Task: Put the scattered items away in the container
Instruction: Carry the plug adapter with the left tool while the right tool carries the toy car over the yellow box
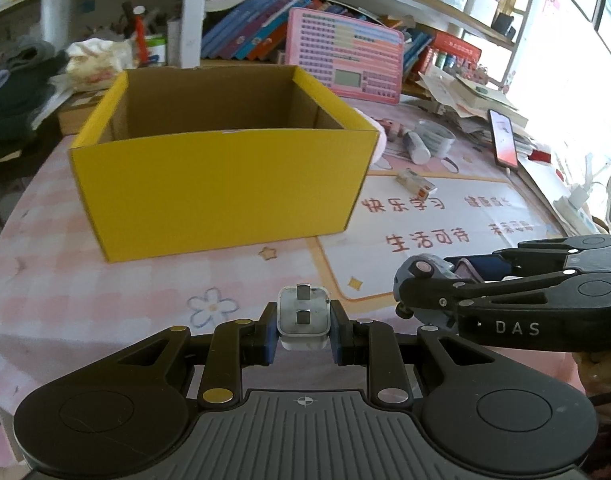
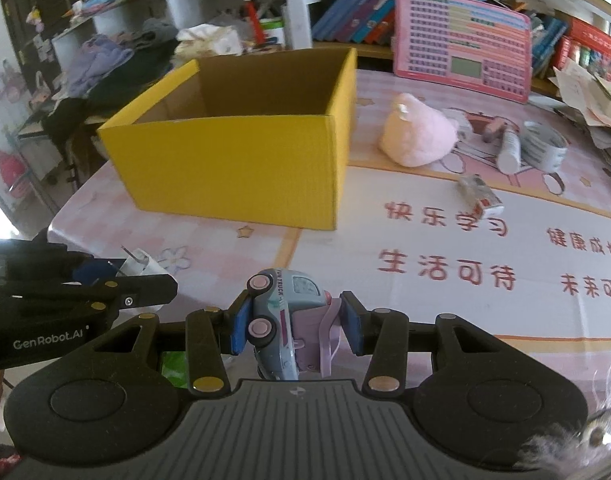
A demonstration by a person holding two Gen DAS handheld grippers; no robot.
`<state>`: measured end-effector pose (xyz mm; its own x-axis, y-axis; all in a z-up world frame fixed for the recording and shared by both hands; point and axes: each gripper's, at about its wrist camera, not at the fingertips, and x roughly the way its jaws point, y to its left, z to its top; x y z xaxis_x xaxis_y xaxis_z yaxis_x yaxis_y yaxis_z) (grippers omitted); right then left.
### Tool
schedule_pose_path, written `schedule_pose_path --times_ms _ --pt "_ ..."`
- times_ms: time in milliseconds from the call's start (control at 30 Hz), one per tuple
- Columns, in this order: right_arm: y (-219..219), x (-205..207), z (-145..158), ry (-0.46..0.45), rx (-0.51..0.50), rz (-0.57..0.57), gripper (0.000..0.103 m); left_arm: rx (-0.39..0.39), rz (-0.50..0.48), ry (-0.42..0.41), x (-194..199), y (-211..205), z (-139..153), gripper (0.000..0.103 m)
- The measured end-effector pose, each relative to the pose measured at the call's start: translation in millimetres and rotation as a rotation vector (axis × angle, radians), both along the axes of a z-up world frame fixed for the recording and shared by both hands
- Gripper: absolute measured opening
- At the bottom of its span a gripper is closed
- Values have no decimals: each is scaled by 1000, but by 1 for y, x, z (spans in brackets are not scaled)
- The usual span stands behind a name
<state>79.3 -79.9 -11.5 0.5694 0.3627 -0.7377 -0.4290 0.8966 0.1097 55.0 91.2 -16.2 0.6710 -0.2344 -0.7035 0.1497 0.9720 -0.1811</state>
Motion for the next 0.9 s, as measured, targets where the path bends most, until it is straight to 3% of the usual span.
schedule_pose_path --times_ms 567,900 --pt "51 -14 4 -21 -25 198 43 -2 105 -21 -25 43 10 24" --pt "66 -1 23 -86 -12 286 43 7 158 -89 -19 57 33 24"
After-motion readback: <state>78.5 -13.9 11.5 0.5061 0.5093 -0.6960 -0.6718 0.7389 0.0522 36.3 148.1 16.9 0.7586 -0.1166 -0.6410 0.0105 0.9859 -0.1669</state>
